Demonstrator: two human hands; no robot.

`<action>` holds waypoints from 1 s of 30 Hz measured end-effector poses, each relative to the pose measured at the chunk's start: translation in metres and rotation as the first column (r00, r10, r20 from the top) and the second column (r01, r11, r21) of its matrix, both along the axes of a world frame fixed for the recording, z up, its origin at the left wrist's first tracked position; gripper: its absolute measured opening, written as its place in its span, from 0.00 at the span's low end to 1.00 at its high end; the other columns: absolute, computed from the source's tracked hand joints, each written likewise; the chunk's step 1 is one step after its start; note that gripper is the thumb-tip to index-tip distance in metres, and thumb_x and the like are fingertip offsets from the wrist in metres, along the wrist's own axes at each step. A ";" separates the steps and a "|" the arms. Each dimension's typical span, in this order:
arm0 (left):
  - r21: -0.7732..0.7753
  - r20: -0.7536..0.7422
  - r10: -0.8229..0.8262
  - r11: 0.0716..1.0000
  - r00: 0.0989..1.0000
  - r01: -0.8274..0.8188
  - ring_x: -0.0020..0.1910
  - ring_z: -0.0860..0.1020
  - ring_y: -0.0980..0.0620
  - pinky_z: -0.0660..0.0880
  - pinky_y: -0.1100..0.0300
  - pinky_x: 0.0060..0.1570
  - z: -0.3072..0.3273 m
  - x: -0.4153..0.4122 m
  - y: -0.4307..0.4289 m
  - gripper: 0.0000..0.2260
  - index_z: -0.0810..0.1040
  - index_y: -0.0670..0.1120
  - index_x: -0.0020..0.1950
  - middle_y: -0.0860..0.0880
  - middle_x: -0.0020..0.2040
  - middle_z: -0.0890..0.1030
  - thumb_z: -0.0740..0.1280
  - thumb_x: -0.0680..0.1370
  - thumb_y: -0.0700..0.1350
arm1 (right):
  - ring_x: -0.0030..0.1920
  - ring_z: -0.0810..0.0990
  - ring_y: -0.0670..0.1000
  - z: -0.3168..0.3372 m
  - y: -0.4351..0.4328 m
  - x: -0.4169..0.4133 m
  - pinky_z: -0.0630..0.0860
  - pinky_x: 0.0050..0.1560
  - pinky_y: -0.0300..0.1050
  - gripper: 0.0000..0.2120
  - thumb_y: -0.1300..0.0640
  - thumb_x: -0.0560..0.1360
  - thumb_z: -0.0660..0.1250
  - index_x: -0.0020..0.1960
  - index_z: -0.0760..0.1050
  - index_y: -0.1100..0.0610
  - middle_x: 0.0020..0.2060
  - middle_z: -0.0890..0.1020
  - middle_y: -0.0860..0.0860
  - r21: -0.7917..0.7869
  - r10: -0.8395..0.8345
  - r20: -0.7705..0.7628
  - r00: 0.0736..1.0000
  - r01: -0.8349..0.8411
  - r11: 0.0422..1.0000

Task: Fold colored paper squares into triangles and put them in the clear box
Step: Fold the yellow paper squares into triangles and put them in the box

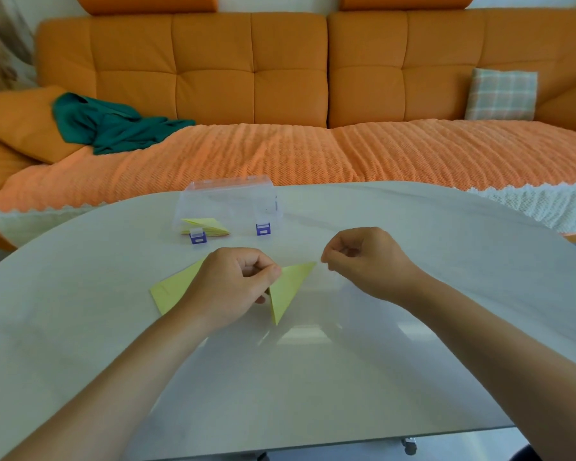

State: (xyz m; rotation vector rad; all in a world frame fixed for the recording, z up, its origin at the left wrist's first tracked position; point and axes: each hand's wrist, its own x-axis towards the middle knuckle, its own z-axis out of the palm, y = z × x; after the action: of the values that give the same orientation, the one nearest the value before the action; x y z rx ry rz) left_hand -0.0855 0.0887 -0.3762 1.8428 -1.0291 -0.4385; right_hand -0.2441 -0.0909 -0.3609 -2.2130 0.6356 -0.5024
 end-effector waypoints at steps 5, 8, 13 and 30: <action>-0.018 -0.048 -0.065 0.998 0.997 0.064 0.35 0.83 0.51 0.83 0.54 0.40 0.003 -0.013 -0.003 0.05 0.85 0.52 0.40 0.50 0.36 0.85 0.69 0.74 0.48 | 0.35 0.78 0.40 0.001 0.018 0.008 0.75 0.37 0.33 0.06 0.51 0.75 0.72 0.40 0.83 0.44 0.36 0.83 0.38 -0.007 0.185 0.001 0.983 -0.185 0.983; 0.005 0.083 -0.069 0.998 0.994 0.069 0.33 0.80 0.55 0.78 0.58 0.37 0.002 -0.015 -0.004 0.07 0.84 0.54 0.40 0.55 0.34 0.83 0.66 0.72 0.51 | 0.35 0.78 0.40 -0.001 0.021 0.008 0.75 0.37 0.33 0.07 0.52 0.75 0.73 0.39 0.82 0.44 0.35 0.83 0.38 -0.030 0.206 0.000 0.979 -0.206 0.978; 0.068 0.139 -0.067 0.996 0.988 0.058 0.28 0.78 0.60 0.74 0.65 0.33 0.007 -0.014 -0.002 0.06 0.82 0.54 0.36 0.57 0.29 0.82 0.67 0.70 0.51 | 0.35 0.78 0.39 0.001 0.023 0.009 0.73 0.37 0.30 0.08 0.52 0.76 0.72 0.38 0.81 0.43 0.34 0.82 0.37 -0.038 0.231 -0.033 0.973 -0.232 0.972; -0.062 -0.190 0.164 0.982 0.968 -0.178 0.36 0.80 0.52 0.80 0.53 0.43 -0.003 -0.021 -0.011 0.07 0.86 0.51 0.42 0.45 0.37 0.85 0.70 0.77 0.46 | 0.31 0.75 0.41 0.000 0.023 0.010 0.73 0.31 0.33 0.09 0.54 0.77 0.68 0.39 0.81 0.48 0.31 0.80 0.40 0.162 0.075 -0.002 0.997 -0.074 0.984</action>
State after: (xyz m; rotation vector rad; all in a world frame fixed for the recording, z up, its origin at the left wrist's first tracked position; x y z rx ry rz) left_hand -0.1060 0.0779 -0.3787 1.7675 -0.7455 -0.4485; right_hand -0.2337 -0.0681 -0.3608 -2.0775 0.5752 -0.3894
